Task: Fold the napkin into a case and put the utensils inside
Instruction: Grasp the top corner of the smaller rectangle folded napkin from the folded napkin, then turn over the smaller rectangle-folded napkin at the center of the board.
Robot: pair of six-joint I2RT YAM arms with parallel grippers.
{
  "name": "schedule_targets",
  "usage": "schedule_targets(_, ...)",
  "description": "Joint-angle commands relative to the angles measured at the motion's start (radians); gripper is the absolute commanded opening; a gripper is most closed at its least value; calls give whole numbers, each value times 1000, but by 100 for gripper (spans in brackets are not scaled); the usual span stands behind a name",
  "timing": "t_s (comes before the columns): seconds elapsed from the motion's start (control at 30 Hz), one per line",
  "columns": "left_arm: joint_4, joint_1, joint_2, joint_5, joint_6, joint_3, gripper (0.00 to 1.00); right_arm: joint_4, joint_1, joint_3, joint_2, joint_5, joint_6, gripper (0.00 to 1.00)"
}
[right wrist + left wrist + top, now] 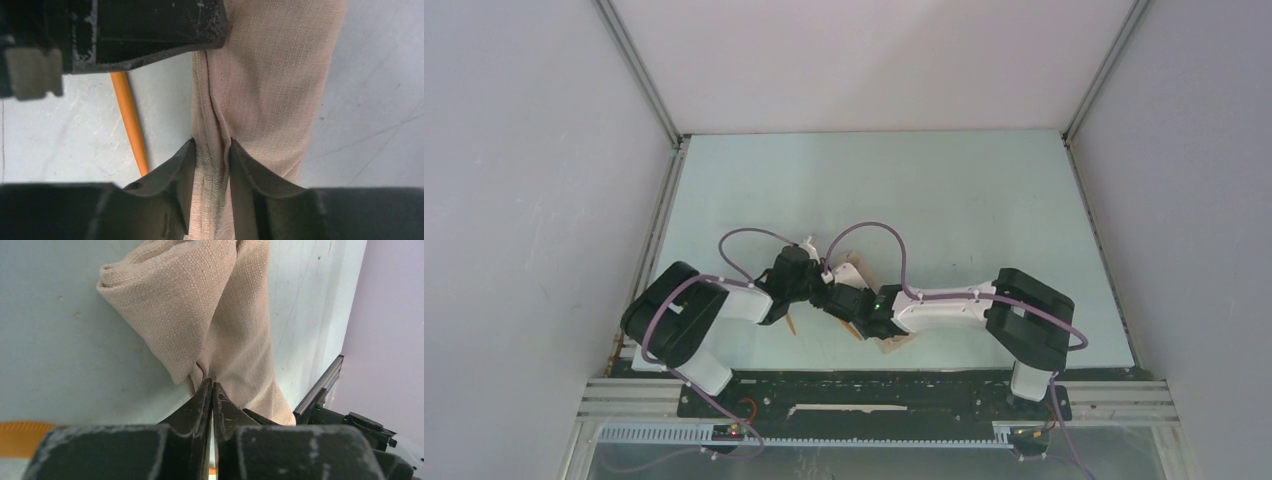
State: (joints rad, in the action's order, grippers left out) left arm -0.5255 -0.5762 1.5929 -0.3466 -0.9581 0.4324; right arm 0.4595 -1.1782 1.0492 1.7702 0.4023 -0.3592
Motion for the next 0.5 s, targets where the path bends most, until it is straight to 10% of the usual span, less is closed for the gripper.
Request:
schedule_targets(0.0,119,18,-88,65,82,25,12,11,-19,-29,53,138,-68,30)
schedule_targets(0.13,247,30,-209,102,134,47,28,-19,-18,-41,3,135,-65,0)
schedule_targets(0.47,563,101,-718,235,318,106,57,-240,86,-139,-336,-409,-43,0)
